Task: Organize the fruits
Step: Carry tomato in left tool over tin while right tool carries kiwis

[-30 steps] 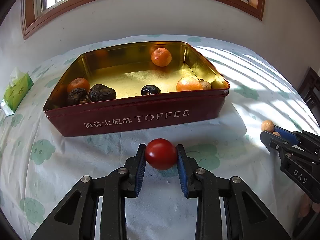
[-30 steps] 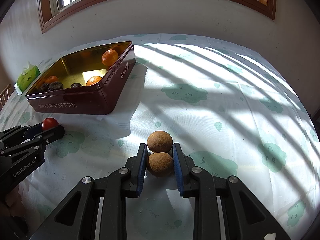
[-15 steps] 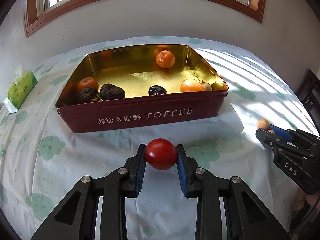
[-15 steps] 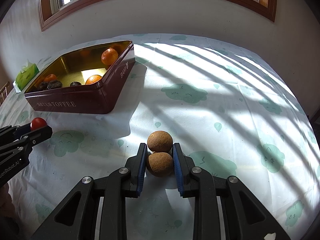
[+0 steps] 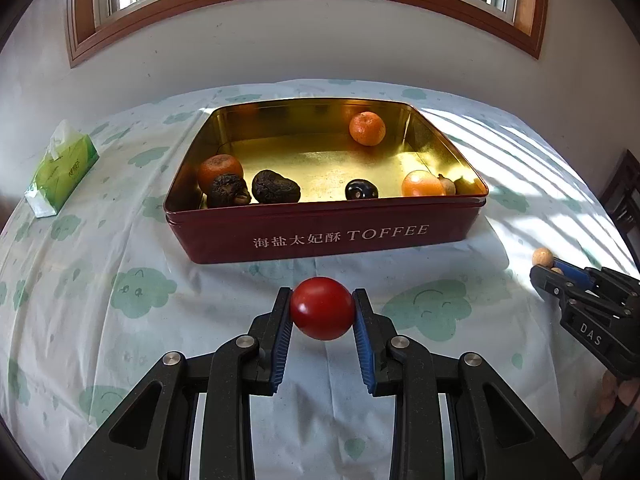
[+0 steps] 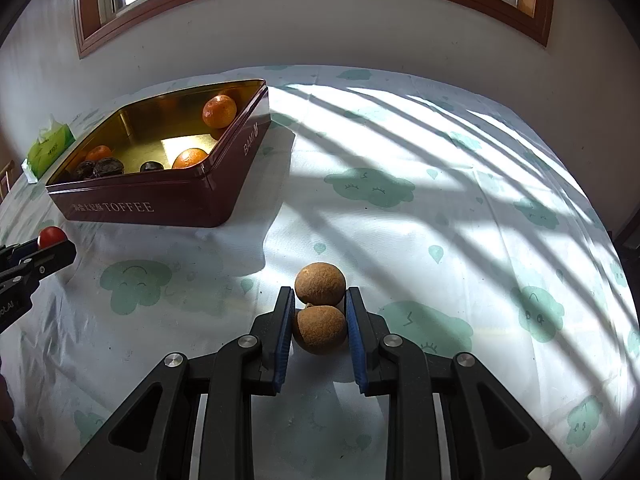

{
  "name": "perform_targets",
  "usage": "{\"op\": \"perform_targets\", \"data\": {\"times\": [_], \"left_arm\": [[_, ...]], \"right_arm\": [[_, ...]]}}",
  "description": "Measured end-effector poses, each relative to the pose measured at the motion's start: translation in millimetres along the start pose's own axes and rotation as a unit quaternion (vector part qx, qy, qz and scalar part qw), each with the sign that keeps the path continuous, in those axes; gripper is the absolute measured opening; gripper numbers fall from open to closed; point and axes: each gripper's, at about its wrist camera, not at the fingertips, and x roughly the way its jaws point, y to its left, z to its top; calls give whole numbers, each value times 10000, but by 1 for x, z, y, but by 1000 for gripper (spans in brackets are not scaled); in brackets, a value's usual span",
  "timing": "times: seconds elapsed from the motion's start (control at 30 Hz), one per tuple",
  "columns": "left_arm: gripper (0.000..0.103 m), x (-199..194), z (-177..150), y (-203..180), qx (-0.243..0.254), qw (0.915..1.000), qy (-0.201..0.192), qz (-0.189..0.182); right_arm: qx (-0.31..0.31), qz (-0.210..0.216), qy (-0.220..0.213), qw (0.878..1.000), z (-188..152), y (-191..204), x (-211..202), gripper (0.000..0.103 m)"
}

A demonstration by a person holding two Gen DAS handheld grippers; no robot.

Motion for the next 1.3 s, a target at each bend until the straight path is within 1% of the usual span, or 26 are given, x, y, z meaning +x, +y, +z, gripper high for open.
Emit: {"op": "perform_targets", "data": {"times": [0.3,0.63,0.97,1.3], "left_arm": [[30,-8,2,14,-78,9999,-82,67],[30,-21,15,32,-215,9993,-299,107],[30,-26,37,47,-252,9984,-471,196],[30,-18,62,59,-315,9977,-560,211]], "right_arm": [[-179,56,-80,9998,8,16,-17,24],[-408,297,-289,9983,28,44,-37,24],[-577,456,-455,9963,54,67,-40,24],[-562,636,-559,9948,81,79,-32,24]]}}
